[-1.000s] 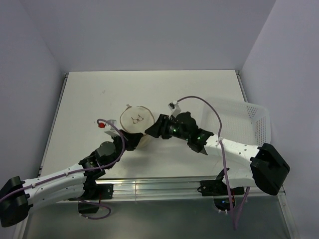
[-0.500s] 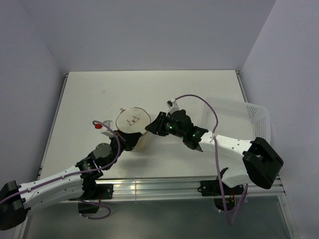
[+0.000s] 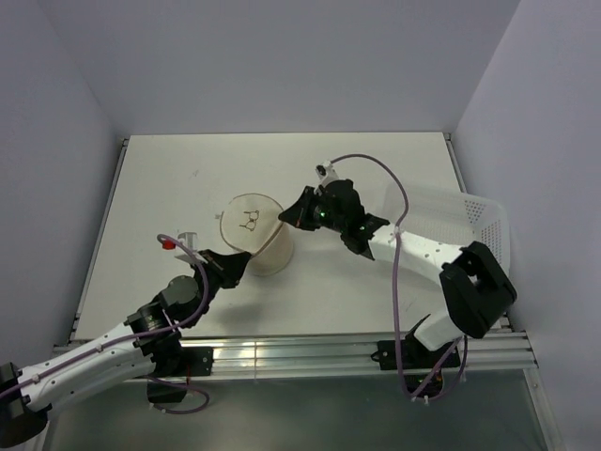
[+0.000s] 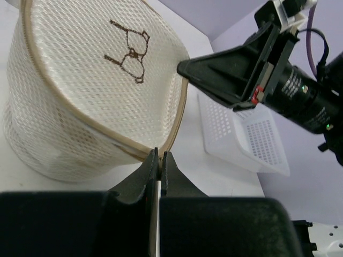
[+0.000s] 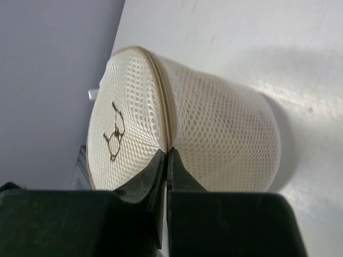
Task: Place the bra in the laundry bag and zip it closed
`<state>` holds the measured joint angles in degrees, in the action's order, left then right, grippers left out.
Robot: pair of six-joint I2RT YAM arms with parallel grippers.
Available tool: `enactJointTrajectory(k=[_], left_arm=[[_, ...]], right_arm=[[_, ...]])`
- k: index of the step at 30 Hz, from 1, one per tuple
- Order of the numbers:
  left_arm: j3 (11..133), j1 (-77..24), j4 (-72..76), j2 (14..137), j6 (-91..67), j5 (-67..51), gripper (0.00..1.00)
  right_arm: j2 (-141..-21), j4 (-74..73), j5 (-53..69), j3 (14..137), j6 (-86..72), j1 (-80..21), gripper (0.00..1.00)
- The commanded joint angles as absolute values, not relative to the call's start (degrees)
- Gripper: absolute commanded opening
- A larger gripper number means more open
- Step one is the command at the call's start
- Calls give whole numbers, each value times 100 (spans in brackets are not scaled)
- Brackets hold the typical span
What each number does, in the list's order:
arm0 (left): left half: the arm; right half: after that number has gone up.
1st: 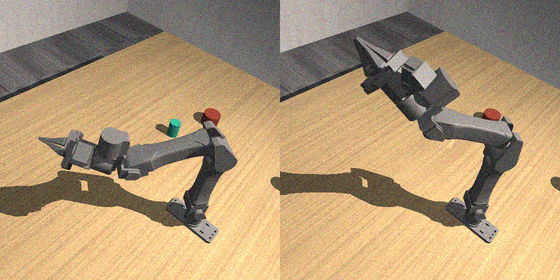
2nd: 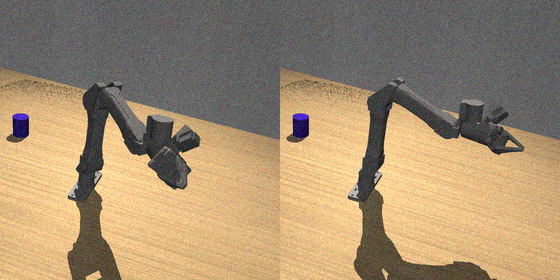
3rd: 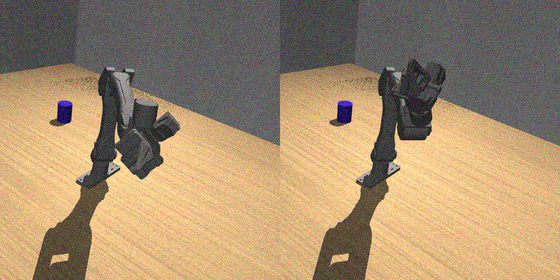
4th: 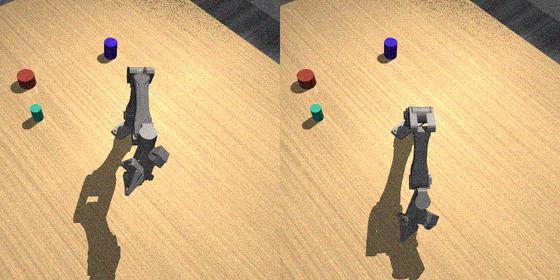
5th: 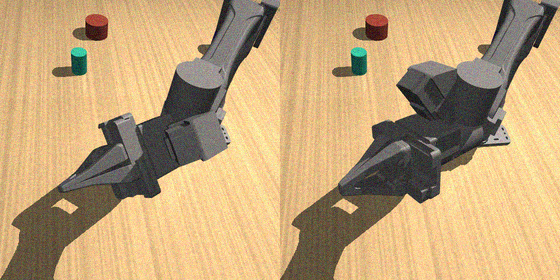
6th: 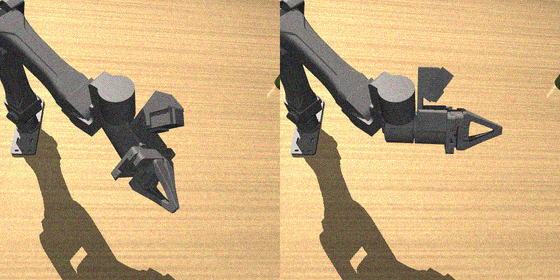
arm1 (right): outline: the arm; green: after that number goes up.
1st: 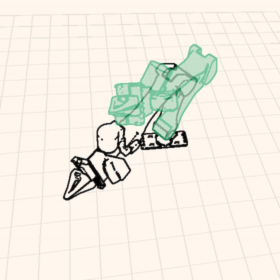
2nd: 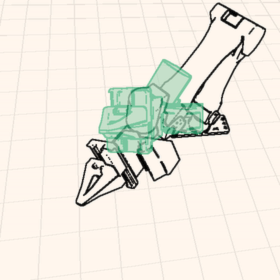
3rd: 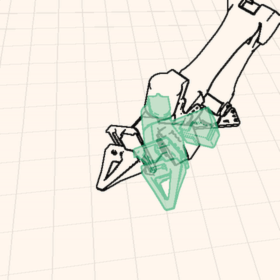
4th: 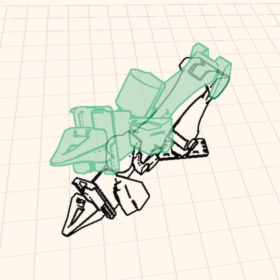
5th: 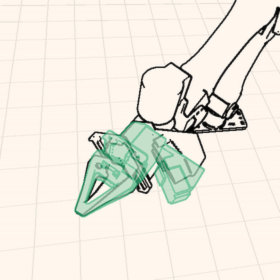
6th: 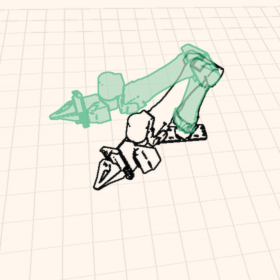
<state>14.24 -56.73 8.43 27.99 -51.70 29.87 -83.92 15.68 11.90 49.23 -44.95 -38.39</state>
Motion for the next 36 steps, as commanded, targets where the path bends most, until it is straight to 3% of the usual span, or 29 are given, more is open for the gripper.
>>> enactJointTrajectory(k=[1, 9, 12, 13, 15, 17, 21, 29, 32, 33, 35, 36], left_arm=[[1529, -5704, 229, 2462, -5062, 3278, 0], [1634, -5704, 623, 2592, -5044, 3077, 0], [1749, -5704, 1448, 3040, -5115, 2683, 0], [1784, -5704, 1642, 3285, -5133, 2637, 0], [1933, -5704, 2019, 3549, -5115, 2619, 0], [2038, -5713, 2188, 3893, -5019, 2645, 0], [1995, -5713, 2513, 4245, -5124, 2742, 0], [1960, -5713, 2645, 4412, -5291, 2654, 0], [1969, -5713, 2654, 4474, -5300, 2602, 0], [1960, -5704, 2663, 4482, -5300, 2593, 0], [1942, -5713, 2628, 4465, -5282, 2584, 0], [1934, -5713, 2611, 4421, -5291, 2601, 0]], right_arm=[[-8876, 1512, 1326, 5842, -3683, -3542, 0], [-9711, 722, 1582, 7030, -3243, -3472, 1], [-9503, 370, 1442, 7049, -3296, -3559, 26], [-9370, 378, 1415, 6805, -3348, -3577, 44], [-8872, 571, 1389, 6253, -3558, -3621, 63], [-8510, 781, 1284, 5890, -3769, -3674, 67], [-7657, 1239, 1108, 4976, -4157, -3823, 67], [-7505, 2030, 1327, 4201, -4746, -4297, 60], [-7655, 2161, 1371, 4298, -4825, -4438, 51], [-7690, 2180, 1354, 4324, -4825, -4456, 42], [-7717, 2206, 1240, 4324, -4834, -4465, 35], [-7717, 2232, 1196, 4298, -4834, -4465, 24]])
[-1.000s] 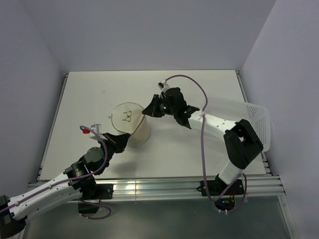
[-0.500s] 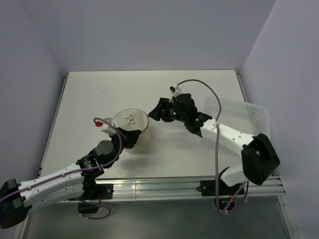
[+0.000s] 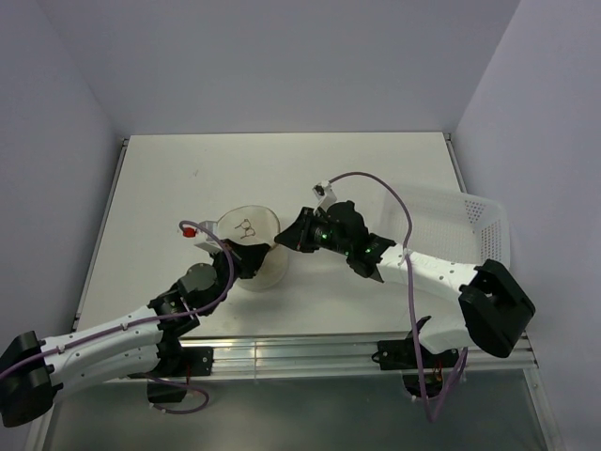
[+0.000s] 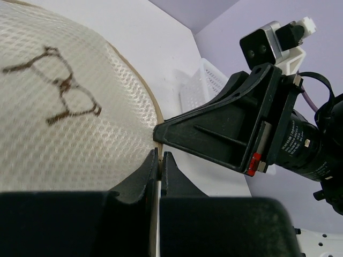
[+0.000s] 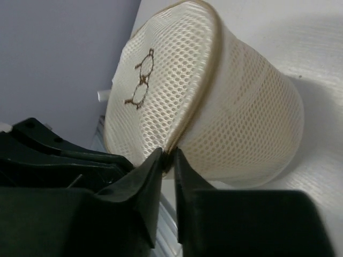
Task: Place the bra in the laundry bag and zip it closed
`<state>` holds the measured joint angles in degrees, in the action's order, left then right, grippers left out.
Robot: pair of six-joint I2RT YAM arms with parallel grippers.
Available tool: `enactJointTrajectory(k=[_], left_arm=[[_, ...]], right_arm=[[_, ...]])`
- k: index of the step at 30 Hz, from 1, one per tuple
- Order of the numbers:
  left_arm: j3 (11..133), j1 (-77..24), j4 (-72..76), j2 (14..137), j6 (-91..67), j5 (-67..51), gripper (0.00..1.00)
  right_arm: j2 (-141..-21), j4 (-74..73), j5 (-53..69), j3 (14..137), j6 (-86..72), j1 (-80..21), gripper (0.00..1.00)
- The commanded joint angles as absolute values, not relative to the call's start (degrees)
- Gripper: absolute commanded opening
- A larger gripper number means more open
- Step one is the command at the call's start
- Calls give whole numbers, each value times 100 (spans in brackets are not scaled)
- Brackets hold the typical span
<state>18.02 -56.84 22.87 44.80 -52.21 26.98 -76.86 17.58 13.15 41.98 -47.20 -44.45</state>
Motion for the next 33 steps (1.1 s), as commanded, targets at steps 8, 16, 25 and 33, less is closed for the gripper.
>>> enactJointTrajectory(k=[8, 16, 25, 33], left_arm=[[1819, -5704, 2128, 4008, -5159, 2804, 0], [1477, -5704, 232, 2524, -5326, 3181, 0], [1599, -5704, -440, 1845, -5168, 3498, 0], [1819, -5713, 1359, 3181, -5010, 2778, 0]], right_arm=[[-7883, 1925, 826, 4473, -4588, -4307, 0], [-8270, 1846, 1046, 4930, -4184, -3727, 0], [-9025, 1398, 1503, 5967, -3727, -3428, 0], [-8246, 650, 817, 5521, -3665, -3858, 62]])
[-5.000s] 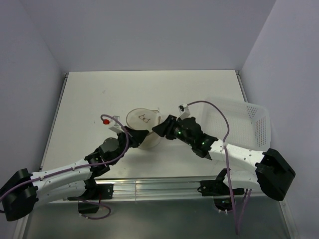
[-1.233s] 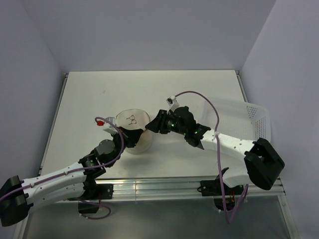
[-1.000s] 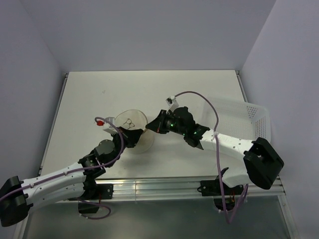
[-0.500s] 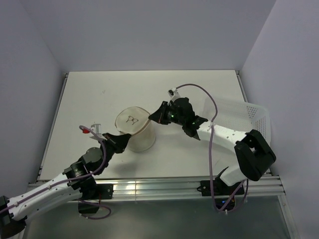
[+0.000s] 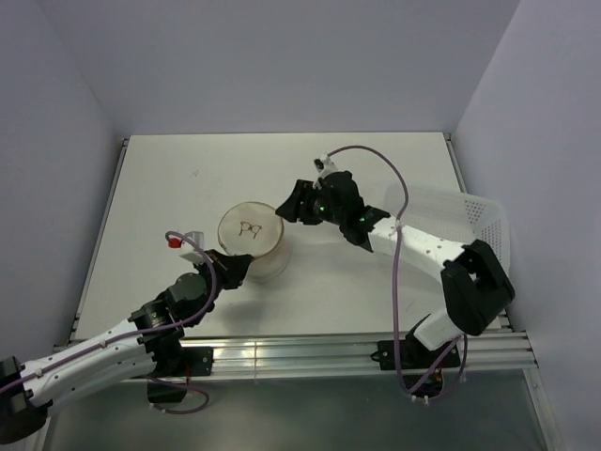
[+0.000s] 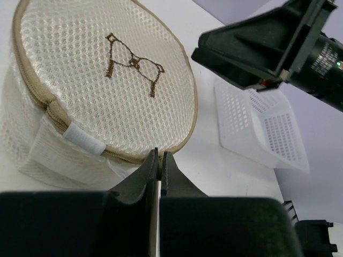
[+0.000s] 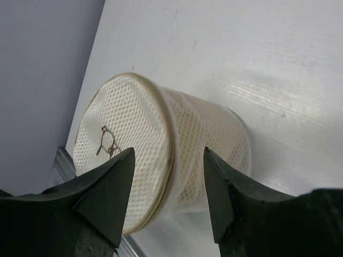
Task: Place the bra in the laundry bag and zip it closed
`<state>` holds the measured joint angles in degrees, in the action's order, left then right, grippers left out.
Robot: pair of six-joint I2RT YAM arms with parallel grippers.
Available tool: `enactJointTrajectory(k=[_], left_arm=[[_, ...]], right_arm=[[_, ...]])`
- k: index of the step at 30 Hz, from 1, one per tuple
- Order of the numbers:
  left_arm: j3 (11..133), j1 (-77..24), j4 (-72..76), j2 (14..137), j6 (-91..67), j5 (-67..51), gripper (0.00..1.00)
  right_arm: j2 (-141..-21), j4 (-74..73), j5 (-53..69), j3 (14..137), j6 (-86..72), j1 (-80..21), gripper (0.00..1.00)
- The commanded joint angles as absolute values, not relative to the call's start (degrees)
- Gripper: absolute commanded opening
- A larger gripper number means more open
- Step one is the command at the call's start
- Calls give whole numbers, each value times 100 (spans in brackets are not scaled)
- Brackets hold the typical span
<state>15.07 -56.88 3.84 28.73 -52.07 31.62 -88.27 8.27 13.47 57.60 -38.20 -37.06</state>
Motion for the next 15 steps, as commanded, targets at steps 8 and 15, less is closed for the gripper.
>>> enactJointTrajectory(k=[8, 15], left_arm=[[2013, -5722, 2197, 3989, -5019, 2531, 0], [1995, -5730, 2355, 4140, -5106, 2443, 0]], right_arm=[[-6672, 1722, 598, 3570, -4710, -4657, 68], [-6504, 2329, 247, 3383, -5177, -4843, 71]])
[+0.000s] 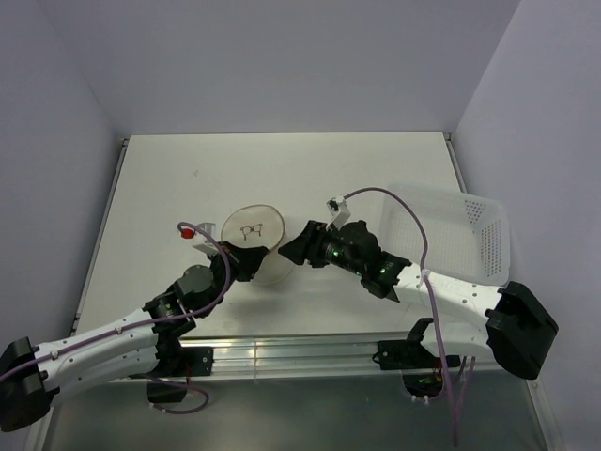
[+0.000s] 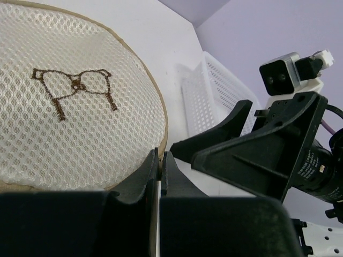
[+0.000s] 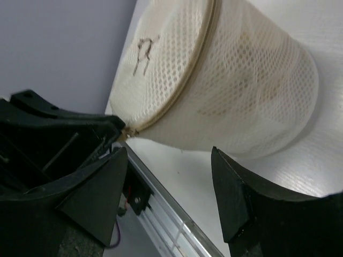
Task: Place the bra in the laundry bag and zip it closed
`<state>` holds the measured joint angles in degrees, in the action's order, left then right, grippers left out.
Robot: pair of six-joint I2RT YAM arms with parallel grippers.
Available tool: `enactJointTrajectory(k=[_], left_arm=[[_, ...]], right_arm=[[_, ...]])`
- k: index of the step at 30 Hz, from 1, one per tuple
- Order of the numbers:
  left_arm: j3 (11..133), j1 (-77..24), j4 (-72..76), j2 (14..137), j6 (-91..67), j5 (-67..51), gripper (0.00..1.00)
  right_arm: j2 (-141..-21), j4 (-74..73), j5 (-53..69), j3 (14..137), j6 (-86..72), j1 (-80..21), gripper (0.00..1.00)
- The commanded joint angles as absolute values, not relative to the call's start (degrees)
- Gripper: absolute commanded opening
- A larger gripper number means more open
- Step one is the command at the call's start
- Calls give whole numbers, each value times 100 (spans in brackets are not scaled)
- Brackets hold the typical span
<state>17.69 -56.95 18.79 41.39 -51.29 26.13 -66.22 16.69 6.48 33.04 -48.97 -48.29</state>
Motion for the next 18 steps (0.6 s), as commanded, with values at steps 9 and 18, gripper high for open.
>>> enactJointTrajectory(k=[9, 18], left_arm=[[1855, -5730, 2294, 4025, -5168, 2408, 0], [1802, -5730, 2127, 3858, -5159, 2417, 0]], right_arm=[[-7355, 2593, 149, 3911, -5353, -4834, 54], [-7567, 2382, 9, 4201, -5248, -4667, 0]])
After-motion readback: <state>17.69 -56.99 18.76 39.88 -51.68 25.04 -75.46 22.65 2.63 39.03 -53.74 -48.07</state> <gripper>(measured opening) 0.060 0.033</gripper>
